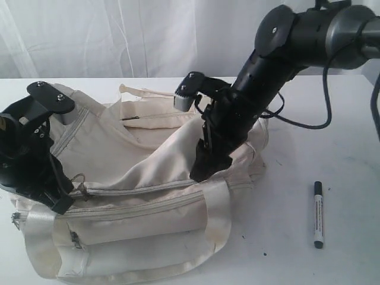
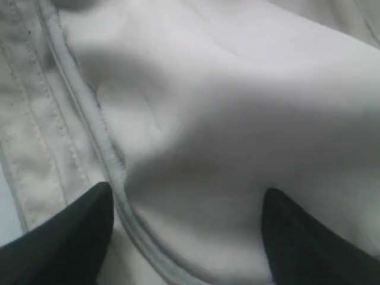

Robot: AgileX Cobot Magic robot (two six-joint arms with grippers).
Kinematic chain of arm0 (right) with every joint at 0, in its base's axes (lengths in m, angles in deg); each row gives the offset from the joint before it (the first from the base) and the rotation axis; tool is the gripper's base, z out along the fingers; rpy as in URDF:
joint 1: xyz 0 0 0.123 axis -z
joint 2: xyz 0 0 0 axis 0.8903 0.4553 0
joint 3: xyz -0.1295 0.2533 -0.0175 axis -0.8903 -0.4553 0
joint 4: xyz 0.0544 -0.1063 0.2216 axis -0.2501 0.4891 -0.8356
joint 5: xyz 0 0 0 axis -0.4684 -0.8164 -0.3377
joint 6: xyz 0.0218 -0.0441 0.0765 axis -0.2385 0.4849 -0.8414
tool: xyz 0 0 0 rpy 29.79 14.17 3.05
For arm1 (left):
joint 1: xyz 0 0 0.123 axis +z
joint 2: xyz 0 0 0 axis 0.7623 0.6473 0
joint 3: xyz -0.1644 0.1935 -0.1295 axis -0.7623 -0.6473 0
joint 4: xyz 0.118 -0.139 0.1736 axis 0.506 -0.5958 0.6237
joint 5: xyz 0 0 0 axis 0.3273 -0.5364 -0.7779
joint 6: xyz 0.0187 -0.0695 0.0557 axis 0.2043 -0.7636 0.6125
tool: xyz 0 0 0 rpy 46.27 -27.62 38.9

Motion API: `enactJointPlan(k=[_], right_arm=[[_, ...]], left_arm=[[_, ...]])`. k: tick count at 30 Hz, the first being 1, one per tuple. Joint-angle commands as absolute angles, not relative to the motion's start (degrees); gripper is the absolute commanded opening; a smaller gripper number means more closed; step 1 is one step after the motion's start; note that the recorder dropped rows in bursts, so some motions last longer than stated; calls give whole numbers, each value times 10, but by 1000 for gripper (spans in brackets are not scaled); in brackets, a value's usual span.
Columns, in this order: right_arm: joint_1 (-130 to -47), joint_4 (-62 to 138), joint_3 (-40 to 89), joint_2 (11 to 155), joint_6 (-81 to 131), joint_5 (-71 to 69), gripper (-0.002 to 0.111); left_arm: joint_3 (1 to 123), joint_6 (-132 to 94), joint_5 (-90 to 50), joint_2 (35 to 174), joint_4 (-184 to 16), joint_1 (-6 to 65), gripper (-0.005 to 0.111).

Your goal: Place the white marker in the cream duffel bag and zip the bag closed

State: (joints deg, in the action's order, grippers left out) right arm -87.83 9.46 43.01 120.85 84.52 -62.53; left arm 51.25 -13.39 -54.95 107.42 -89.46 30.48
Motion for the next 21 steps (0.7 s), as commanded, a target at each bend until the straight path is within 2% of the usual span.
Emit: enactJointPlan(k=[1, 12, 21], right_arm=[[-908, 109, 411, 1206, 860, -568, 66], [-992, 93, 411, 1205, 860, -524, 66], [-1024, 99, 411, 1233, 860, -437, 66]], left_arm=[[509, -151, -555, 1068, -904, 307, 0], [509, -155, -538, 1068, -904, 307, 0], [509, -157, -539, 1068, -904, 307, 0]])
